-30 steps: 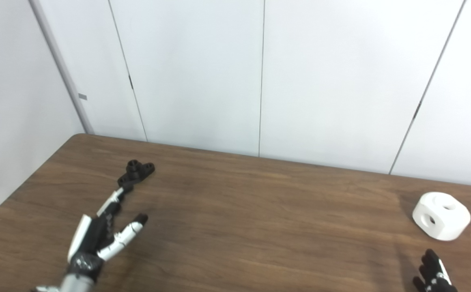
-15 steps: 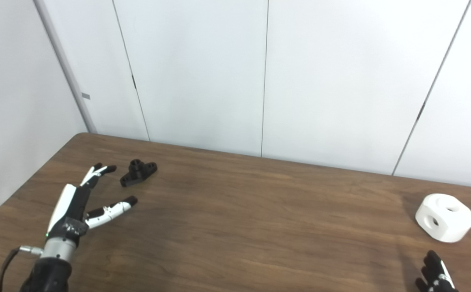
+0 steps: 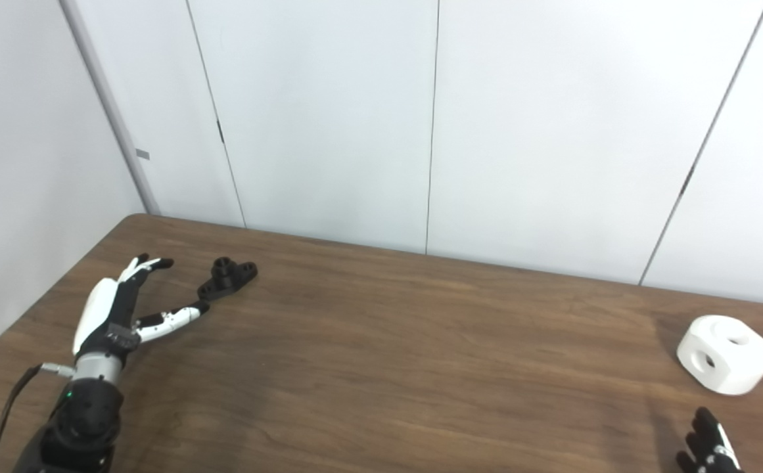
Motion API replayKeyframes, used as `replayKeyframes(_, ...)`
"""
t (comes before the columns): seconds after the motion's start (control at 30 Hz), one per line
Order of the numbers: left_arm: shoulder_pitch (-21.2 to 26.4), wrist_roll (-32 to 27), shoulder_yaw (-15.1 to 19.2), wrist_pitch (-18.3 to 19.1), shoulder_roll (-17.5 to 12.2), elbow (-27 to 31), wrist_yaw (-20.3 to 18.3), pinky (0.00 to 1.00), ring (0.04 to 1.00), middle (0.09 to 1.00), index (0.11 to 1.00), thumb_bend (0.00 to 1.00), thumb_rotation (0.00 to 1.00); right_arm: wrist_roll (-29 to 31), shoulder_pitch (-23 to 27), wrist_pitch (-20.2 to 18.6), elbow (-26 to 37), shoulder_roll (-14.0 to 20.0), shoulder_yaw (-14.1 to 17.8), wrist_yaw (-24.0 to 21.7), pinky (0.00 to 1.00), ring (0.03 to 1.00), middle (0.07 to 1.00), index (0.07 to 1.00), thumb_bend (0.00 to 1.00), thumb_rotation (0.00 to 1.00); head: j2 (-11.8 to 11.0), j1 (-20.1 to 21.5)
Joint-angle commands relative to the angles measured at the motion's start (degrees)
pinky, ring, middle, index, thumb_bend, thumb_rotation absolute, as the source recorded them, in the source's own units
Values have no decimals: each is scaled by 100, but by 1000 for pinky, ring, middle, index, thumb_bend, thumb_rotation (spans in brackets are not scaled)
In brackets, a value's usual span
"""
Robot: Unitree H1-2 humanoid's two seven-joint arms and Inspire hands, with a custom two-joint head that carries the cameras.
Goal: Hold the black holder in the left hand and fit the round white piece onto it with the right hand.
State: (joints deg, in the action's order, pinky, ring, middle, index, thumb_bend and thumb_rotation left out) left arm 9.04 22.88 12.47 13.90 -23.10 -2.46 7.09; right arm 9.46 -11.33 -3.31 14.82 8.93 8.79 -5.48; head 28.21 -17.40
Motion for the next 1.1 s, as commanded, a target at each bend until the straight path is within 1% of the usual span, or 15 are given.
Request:
replayKeyframes(0.0, 347, 191, -62, -136, -226, -103, 203, 1000, 1000, 985, 835, 837, 322, 1, 44, 147, 94, -5, 18, 33, 1000, 1000, 1000, 971, 750, 1000, 10, -6)
replayKeyframes(0.13, 604, 296, -233, -52, -306, -414, 213, 1000, 1000, 987, 831, 836, 310, -8, 33, 122, 106, -6, 17, 43, 1000, 1000, 1000, 971, 755, 1000, 17, -1)
replayKeyframes(0.23, 806, 334, -376, 96, -369, -617, 110, 1000, 1000, 987, 831, 841, 332, 0, 26, 84, 119, -7, 14, 47, 1000, 1000, 1000, 975, 757, 1000, 17, -1)
replayKeyframes(0.37, 1070, 449, -654, 227, -478, -900, 28, 1000, 1000, 983, 827, 862, 360, 7, 24, 118, 101, -3, 13, 38, 1000, 1000, 1000, 977, 752, 1000, 39, -10)
replayKeyframes(0.47, 1273, 483, -776, 287, -507, -1156, 5, 1000, 1000, 985, 823, 871, 349, -17, 26, 111, 119, -18, 6, 59, 1000, 1000, 1000, 975, 751, 1000, 31, 7)
replayKeyframes(0.63, 1539, 599, -971, 385, -541, -1544, 79, 1000, 1000, 989, 819, 881, 337, -6, 27, 97, 141, -14, -1, 65, 1000, 1000, 1000, 976, 739, 1000, 24, 15)
replayKeyframes(0.8, 1738, 679, -1067, 460, -561, -1860, 136, 1000, 1000, 988, 818, 887, 322, -22, 28, 90, 140, -12, -7, 74, 1000, 1000, 1000, 972, 741, 1000, 22, 27)
replayKeyframes(0.87, 1828, 777, -1127, 471, -582, -2066, 226, 1000, 1000, 988, 816, 893, 331, 20, 26, 85, 150, -17, -3, 66, 1000, 1000, 1000, 972, 737, 1000, 22, 27)
replayKeyframes(1.07, 1929, 801, -1226, 534, -618, -2333, 354, 1000, 1000, 998, 829, 888, 327, 6, 21, 57, 172, -25, -3, 95, 1000, 1000, 1000, 972, 745, 1000, 21, 11)
